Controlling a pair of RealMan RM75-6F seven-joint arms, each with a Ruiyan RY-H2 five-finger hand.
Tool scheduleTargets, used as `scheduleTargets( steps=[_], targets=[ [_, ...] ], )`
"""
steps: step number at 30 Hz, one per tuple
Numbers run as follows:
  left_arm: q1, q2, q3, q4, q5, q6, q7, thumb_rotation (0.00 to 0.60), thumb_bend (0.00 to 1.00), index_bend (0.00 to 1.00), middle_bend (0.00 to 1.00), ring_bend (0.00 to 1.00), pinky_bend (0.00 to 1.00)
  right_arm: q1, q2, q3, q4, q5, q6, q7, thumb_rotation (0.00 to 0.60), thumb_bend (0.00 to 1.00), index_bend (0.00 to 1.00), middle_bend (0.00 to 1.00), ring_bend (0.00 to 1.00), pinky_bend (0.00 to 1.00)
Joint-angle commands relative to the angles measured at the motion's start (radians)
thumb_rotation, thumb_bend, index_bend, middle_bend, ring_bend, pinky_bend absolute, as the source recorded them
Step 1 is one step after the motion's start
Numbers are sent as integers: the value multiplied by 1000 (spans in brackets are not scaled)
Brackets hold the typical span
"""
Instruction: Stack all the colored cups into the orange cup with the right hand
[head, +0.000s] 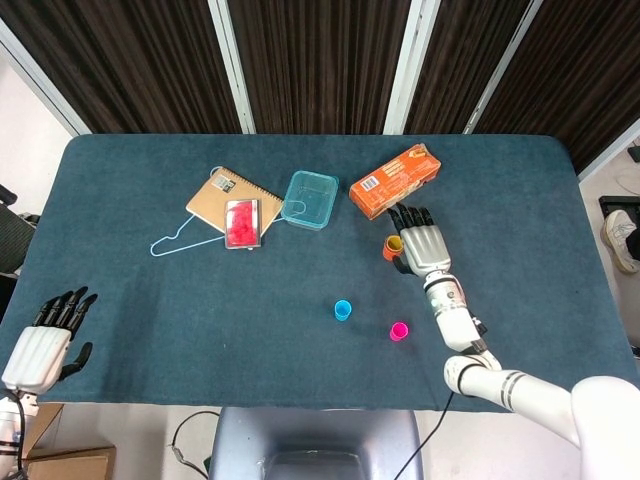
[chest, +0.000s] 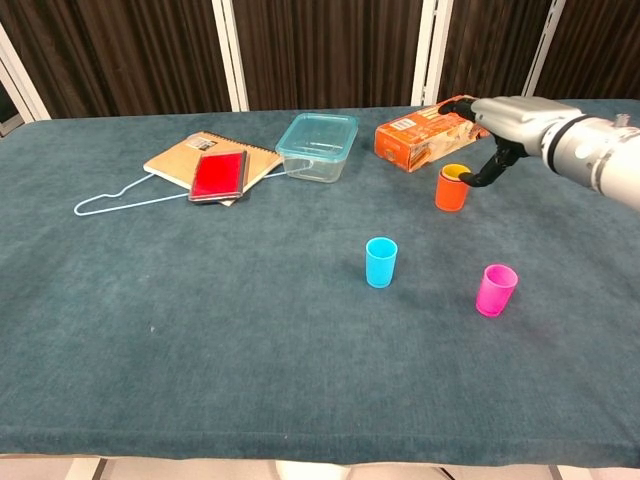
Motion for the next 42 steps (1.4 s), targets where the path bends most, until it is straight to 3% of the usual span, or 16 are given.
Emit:
scheduleTargets(
  steps=[1, 7, 13, 20, 24, 34, 38, 42],
  targets=[
    [0, -1, 1, 0, 1, 1, 0, 600, 434, 0, 0, 0, 110, -46, 84, -34, -136, -80, 48, 40, 600, 479, 46, 0, 0, 0],
    [-3, -5, 4, -2, 6, -1, 7, 600, 434, 0, 0, 0, 110, -87, 178, -143, -350, -261, 66, 70, 600, 479, 125, 0, 0, 0],
    [0, -3, 7, -2, 11, 7, 1, 600, 433, 0, 0, 0, 110, -79, 132, -193, -364, -293, 35, 28, 600, 480, 217, 0, 0, 0],
    [8, 4, 8, 4, 11, 20, -20, 600, 434, 0, 0, 0, 110, -55, 36, -180, -296, -274, 8, 21, 600, 479, 279, 0, 0, 0],
    [11, 6, 10, 6, 15, 26, -28, 600, 434, 0, 0, 0, 110, -43, -7, -166, -255, -251, -2, 13, 600, 480, 394, 0, 0, 0],
    [14, 8, 13, 11, 17, 28, -37, 600, 433, 0, 0, 0, 110, -37, -54, -137, -208, -210, 17, -5, 600, 529, 552, 14, 0, 21],
    [14, 6, 13, 12, 17, 28, -34, 600, 433, 0, 0, 0, 110, -45, -53, -106, -208, -215, 63, 16, 600, 541, 583, 37, 0, 47],
    [16, 6, 15, 11, 21, 32, -31, 600, 433, 0, 0, 0, 110, -52, -56, -33, -166, -224, 154, 65, 600, 542, 585, 52, 0, 47]
  ],
)
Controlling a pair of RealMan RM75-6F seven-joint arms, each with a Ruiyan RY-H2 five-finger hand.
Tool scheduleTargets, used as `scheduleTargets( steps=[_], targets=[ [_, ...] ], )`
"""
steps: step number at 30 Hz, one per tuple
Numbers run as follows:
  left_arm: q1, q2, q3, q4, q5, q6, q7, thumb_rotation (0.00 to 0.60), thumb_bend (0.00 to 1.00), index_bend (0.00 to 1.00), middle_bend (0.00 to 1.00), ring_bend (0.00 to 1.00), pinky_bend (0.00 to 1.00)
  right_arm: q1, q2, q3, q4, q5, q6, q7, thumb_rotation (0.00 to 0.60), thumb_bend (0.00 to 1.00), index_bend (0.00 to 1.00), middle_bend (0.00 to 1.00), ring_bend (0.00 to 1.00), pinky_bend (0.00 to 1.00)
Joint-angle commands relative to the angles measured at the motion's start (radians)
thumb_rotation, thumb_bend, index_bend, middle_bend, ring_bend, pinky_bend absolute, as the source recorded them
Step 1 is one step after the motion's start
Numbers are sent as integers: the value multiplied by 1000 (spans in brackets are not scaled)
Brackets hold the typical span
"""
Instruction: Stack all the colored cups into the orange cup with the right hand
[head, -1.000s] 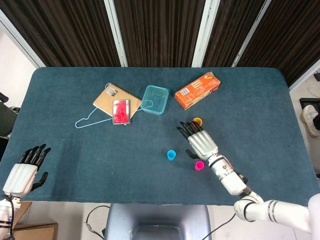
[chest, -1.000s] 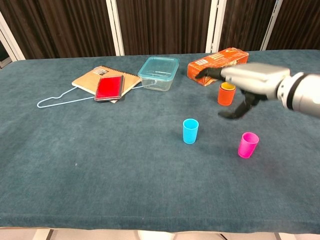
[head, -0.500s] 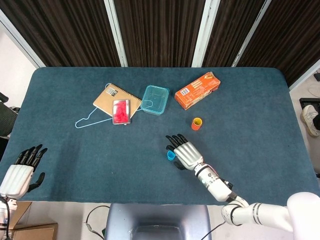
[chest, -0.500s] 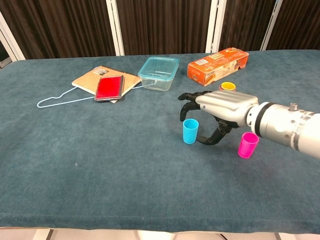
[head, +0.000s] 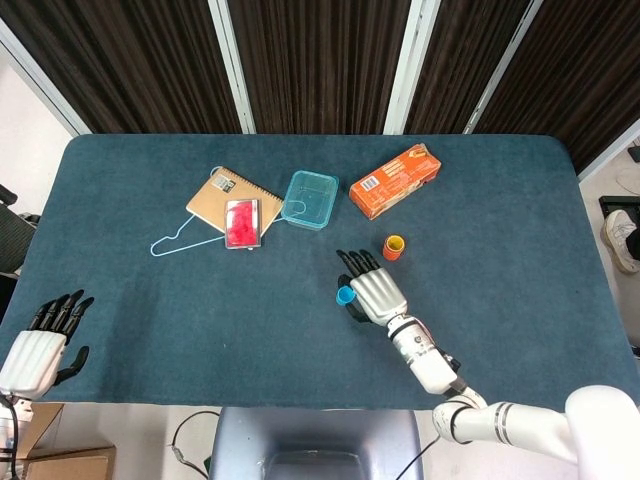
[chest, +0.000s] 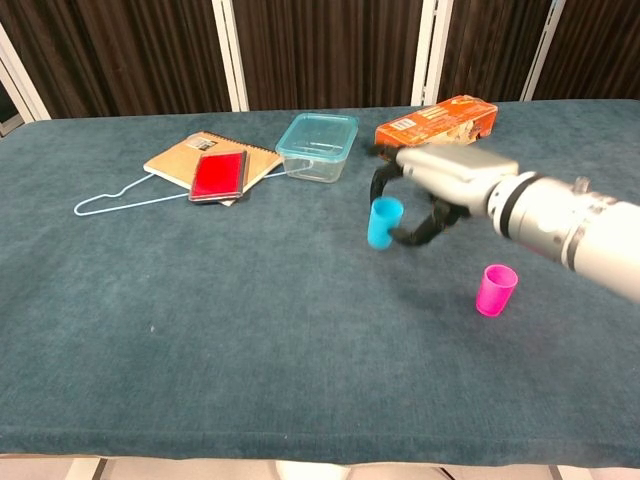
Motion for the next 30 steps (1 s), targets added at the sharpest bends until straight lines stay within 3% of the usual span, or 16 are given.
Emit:
scheduleTargets(
  steps=[1, 7, 15, 23, 27, 29, 30],
  targets=[
    [1, 0, 2, -1, 4, 3, 1, 600, 434, 0, 0, 0, 110, -5, -5, 78, 56, 10, 75, 37, 600, 542, 585, 56, 0, 47],
    [0, -4, 4, 1, 5, -2, 8, 600, 433, 0, 0, 0, 110, 27, 0, 143, 169, 126, 30, -27, 600, 542, 585, 57, 0, 47],
    [-3, -9, 2, 1, -1, -11, 17, 600, 433, 0, 0, 0, 110, 49, -40, 136, 289, 190, -26, -66, 600, 541, 582, 57, 0, 47],
    [-3, -10, 3, 5, -1, -11, 14, 600, 433, 0, 0, 0, 110, 49, -49, 130, 325, 204, -35, -67, 600, 541, 563, 57, 0, 47],
    [-3, -10, 4, 5, 1, -12, 14, 600, 434, 0, 0, 0, 110, 49, -44, 126, 321, 218, -54, -77, 600, 542, 456, 50, 0, 36],
    [-3, -10, 5, 5, 1, -12, 14, 600, 434, 0, 0, 0, 110, 49, -37, 122, 314, 225, -68, -83, 600, 541, 260, 27, 0, 17],
    [-3, -10, 5, 5, 1, -11, 14, 600, 433, 0, 0, 0, 110, 49, -29, 118, 304, 229, -80, -86, 600, 541, 107, 6, 0, 3]
  ],
)
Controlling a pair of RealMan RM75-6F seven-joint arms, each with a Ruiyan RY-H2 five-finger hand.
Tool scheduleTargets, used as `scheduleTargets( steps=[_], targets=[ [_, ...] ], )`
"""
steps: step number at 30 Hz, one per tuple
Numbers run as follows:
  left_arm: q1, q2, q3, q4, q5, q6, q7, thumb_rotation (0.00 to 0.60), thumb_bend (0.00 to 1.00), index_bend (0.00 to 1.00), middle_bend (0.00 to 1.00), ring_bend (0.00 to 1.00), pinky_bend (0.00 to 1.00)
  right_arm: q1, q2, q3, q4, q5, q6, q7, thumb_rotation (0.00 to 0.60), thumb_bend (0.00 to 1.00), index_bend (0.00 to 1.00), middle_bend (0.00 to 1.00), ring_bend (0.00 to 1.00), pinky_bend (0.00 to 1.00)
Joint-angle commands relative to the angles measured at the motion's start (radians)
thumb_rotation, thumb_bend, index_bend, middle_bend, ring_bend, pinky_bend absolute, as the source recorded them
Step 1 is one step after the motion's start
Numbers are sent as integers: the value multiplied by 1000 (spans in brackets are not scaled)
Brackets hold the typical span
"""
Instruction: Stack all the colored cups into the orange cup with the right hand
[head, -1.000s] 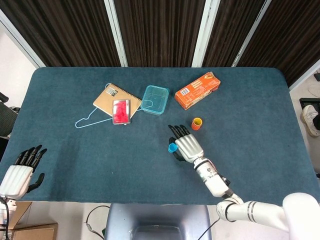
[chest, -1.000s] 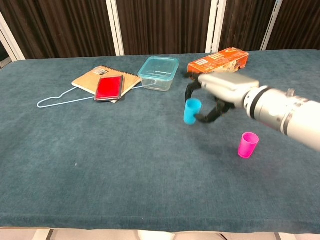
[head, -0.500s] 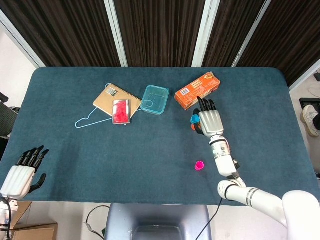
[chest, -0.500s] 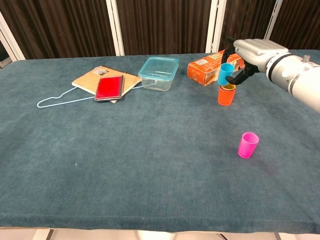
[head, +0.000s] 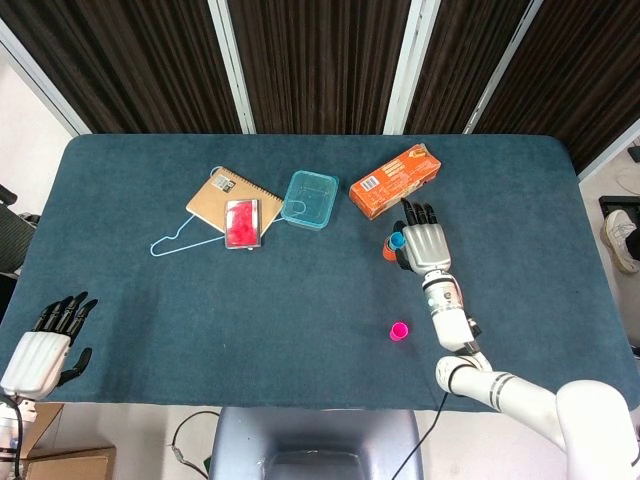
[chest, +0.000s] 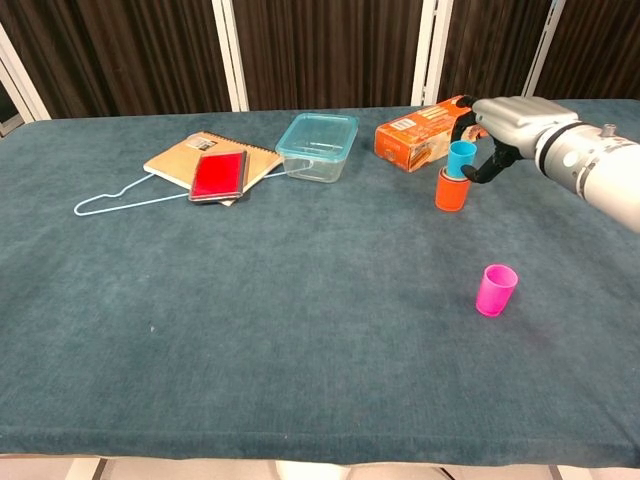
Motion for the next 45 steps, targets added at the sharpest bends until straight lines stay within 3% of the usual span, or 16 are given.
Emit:
scheduleTargets(
  steps=[1, 5, 8, 13, 16, 20, 32, 45],
  targets=[
    [1, 0, 0, 0, 0, 1, 1, 600, 433, 0, 0, 0, 110, -4, 26, -10, -34, 6, -25, -3, 600, 541, 45, 0, 0, 0],
    [3, 0, 2, 1, 1, 4, 0, 600, 434, 0, 0, 0, 110, -94, 187, -94, -327, -173, 42, 118, 600, 524, 47, 0, 0, 0],
    [3, -1, 4, 0, 4, 2, 4, 600, 433, 0, 0, 0, 109, -148, 299, -187, -516, -329, 81, 175, 600, 496, 94, 0, 0, 0],
    [4, -4, 5, 0, 6, 6, 8, 600, 433, 0, 0, 0, 110, -192, 413, -316, -681, -514, 94, 244, 600, 470, 157, 0, 0, 0],
    [5, -4, 6, 0, 10, 10, 7, 600, 433, 0, 0, 0, 110, -212, 431, -370, -684, -575, 100, 224, 600, 470, 199, 0, 0, 0],
    [7, -3, 10, 2, 16, 14, 4, 600, 433, 0, 0, 0, 110, -230, 415, -387, -644, -564, 93, 197, 600, 470, 257, 0, 0, 0],
    [6, -2, 12, 8, 16, 8, -8, 600, 434, 0, 0, 0, 109, -236, 338, -332, -492, -467, 61, 178, 600, 469, 363, 0, 0, 0],
    [7, -1, 15, 14, 19, 8, -12, 600, 433, 0, 0, 0, 110, -236, 299, -313, -464, -435, 47, 170, 600, 469, 556, 19, 0, 0]
  ],
)
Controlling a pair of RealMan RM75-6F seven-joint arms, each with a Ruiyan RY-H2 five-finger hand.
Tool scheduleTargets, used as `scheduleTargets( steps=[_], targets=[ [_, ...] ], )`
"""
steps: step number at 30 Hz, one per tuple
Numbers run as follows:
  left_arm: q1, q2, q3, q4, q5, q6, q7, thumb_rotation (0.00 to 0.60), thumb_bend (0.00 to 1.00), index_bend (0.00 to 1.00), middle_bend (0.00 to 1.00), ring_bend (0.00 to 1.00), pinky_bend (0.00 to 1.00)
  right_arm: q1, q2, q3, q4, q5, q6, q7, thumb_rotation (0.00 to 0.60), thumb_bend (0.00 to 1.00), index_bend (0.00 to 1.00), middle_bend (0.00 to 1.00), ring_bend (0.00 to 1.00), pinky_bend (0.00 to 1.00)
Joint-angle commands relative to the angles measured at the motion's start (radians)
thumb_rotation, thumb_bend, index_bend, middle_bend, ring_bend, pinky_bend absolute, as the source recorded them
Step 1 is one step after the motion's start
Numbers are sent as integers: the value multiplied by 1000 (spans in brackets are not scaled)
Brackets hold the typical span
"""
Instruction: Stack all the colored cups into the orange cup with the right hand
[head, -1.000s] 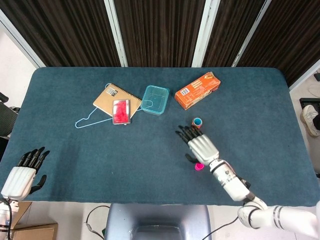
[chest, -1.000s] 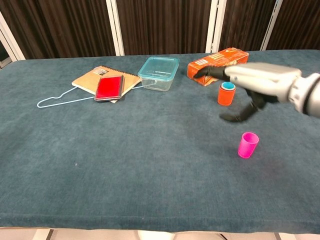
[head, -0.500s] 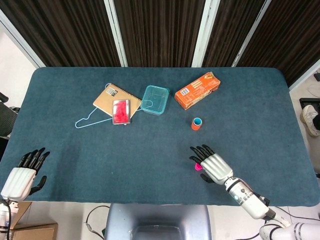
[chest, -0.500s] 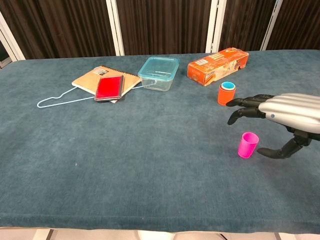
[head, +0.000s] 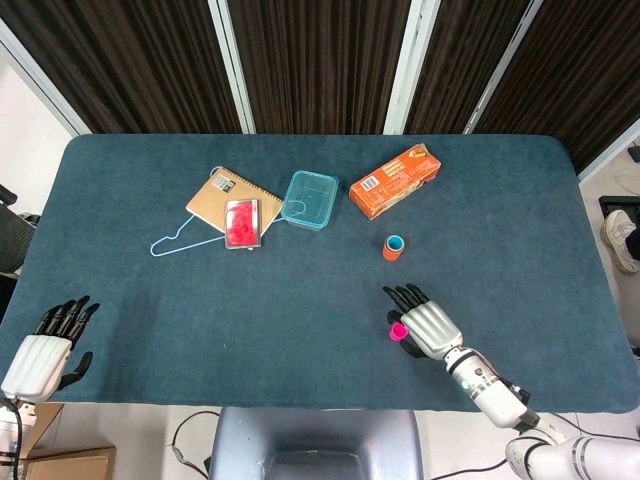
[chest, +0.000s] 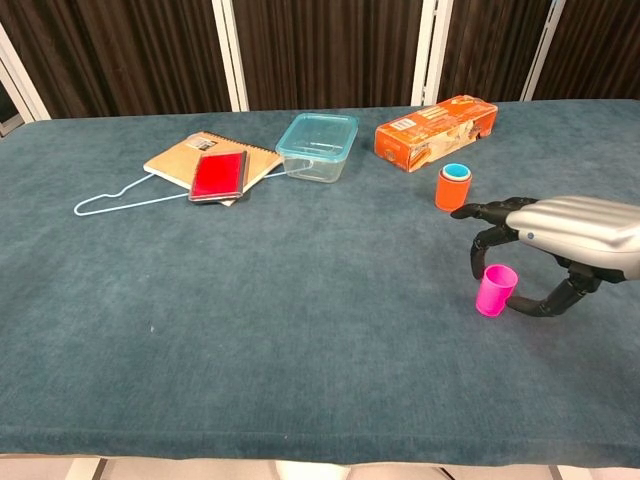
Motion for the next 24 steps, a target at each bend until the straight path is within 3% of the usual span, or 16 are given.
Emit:
scheduleTargets(
  steps=[1, 7, 10, 14, 18, 21, 24],
  targets=[
    [1, 0, 1, 0, 1, 1, -2, 600, 433, 0, 0, 0, 110, -5, -7, 5, 1, 8, 9, -12, 600, 470, 580, 33, 0, 0],
    [3, -1, 2, 2, 2, 5, -3, 600, 433, 0, 0, 0, 110, -14, -17, 27, -2, 33, 31, -26, 600, 469, 634, 69, 0, 0],
    [3, -2, 2, 4, 3, 5, -3, 600, 434, 0, 0, 0, 109, -13, -24, 65, -9, 38, 66, -8, 600, 469, 633, 71, 0, 0],
    [2, -6, 3, 5, 3, 2, 4, 600, 433, 0, 0, 0, 110, 23, -63, 172, 15, 78, 102, 16, 600, 469, 623, 76, 0, 0],
    [2, -9, 5, 4, 6, 2, 11, 600, 433, 0, 0, 0, 109, 106, -145, 297, 139, 178, 92, -42, 600, 469, 617, 78, 0, 0],
    [4, -9, 4, 5, 5, 4, 11, 600, 434, 0, 0, 0, 109, 159, -195, 354, 231, 287, 25, -62, 600, 469, 613, 78, 0, 0],
    [5, -9, 2, 8, 1, 5, 10, 600, 433, 0, 0, 0, 110, 187, -215, 367, 267, 344, -16, -76, 600, 469, 610, 78, 0, 0]
  ],
)
